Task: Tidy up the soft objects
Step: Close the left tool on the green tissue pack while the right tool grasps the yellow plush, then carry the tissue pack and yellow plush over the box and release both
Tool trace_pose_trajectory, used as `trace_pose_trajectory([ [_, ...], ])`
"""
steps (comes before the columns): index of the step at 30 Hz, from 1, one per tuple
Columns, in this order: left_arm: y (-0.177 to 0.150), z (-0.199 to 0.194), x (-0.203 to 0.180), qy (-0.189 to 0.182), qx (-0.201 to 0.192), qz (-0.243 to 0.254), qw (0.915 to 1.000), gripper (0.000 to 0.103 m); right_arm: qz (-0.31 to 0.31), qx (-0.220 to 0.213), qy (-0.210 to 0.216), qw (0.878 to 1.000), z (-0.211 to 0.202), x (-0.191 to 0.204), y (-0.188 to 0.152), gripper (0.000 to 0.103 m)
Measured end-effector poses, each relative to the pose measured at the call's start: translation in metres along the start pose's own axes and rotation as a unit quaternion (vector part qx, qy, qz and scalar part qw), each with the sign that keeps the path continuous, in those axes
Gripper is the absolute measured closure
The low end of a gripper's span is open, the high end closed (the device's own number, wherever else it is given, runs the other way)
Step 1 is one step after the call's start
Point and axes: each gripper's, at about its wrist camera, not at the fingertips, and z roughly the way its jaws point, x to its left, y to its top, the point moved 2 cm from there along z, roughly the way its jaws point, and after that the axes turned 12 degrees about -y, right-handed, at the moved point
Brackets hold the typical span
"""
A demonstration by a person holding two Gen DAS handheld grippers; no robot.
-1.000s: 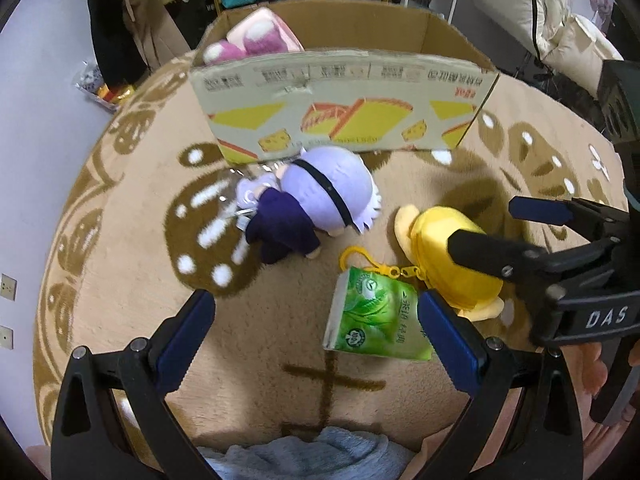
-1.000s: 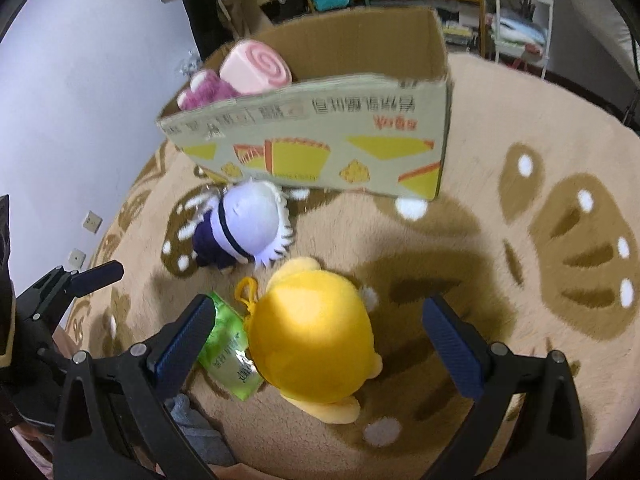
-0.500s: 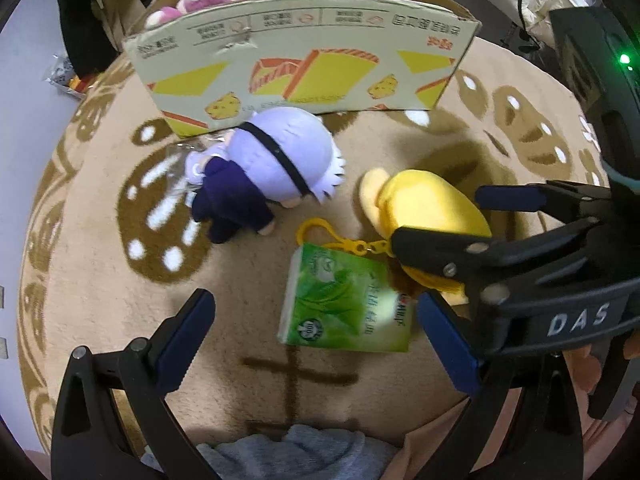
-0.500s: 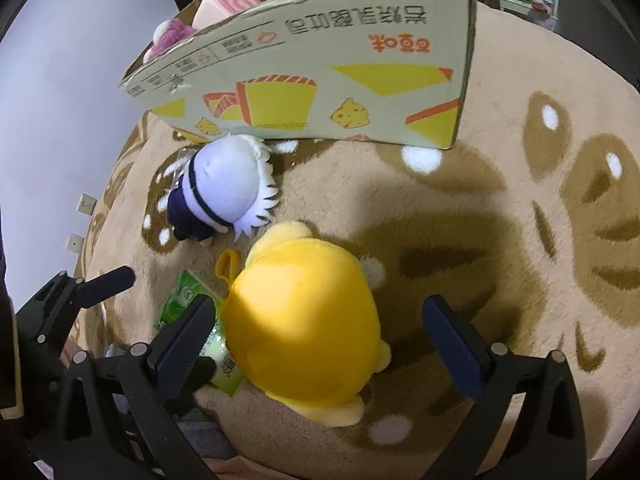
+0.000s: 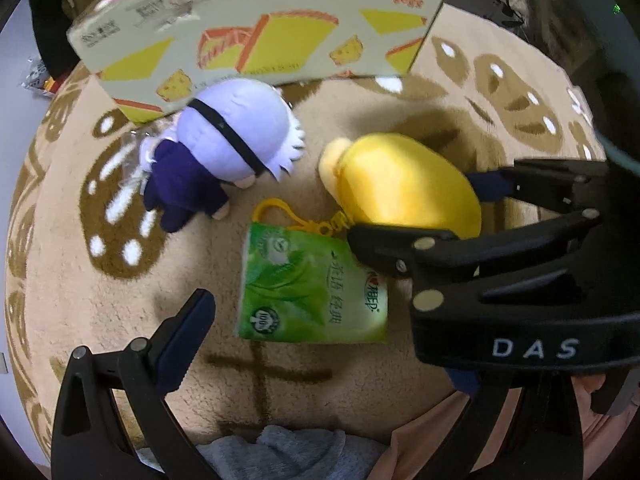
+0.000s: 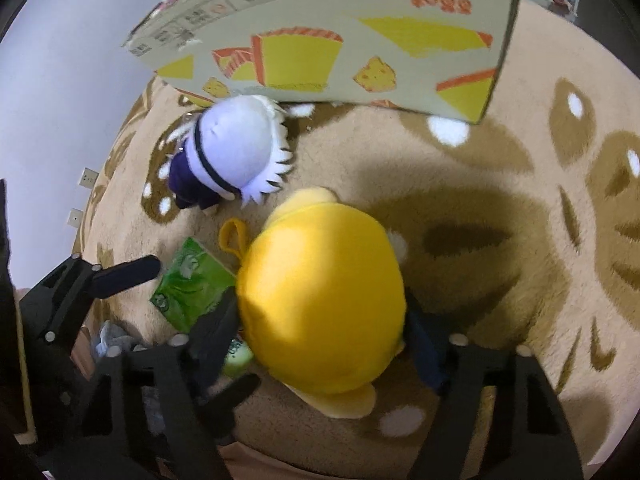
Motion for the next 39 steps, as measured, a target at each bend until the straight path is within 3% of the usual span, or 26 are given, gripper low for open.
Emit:
trace_pose_trajectory([
  [5,0.002,0.011,0.001,-0.008,0.011,-0.007,0.9999,0.006,0.005,-0.005,0.003,1.000,0.000,-0.003,0.002,0.028],
  [9,0.003,0.018,0.008,-0.012,0.022,-0.027,0.9993,0.024,0.014,0.001,0.016,1.000,0.002,-0.007,0.004,0.028],
  [11,0.002,0.021,0.010,-0.017,0.022,-0.034,0.9990,0.027,0.014,-0.001,0.018,1.000,0.000,-0.011,0.003,0.029],
  [23,-0.003,-0.007,0.031,0.002,-0.030,-0.062,0.9976,0.028,0.036,-0.051,0.011,0.998,-0.022,-0.028,0.003,0.032],
  [31,-0.007,-0.053,0.033,0.025,-0.115,-0.050,0.9918,0.029,0.055,-0.135,-0.002,0.989,-0.060,-0.037,-0.001,0.032],
  [39,-0.001,-0.095,0.021,0.068,-0.211,-0.030,0.9746,0.029,0.063,-0.243,-0.007,0.968,-0.112,-0.041,-0.008,0.032],
])
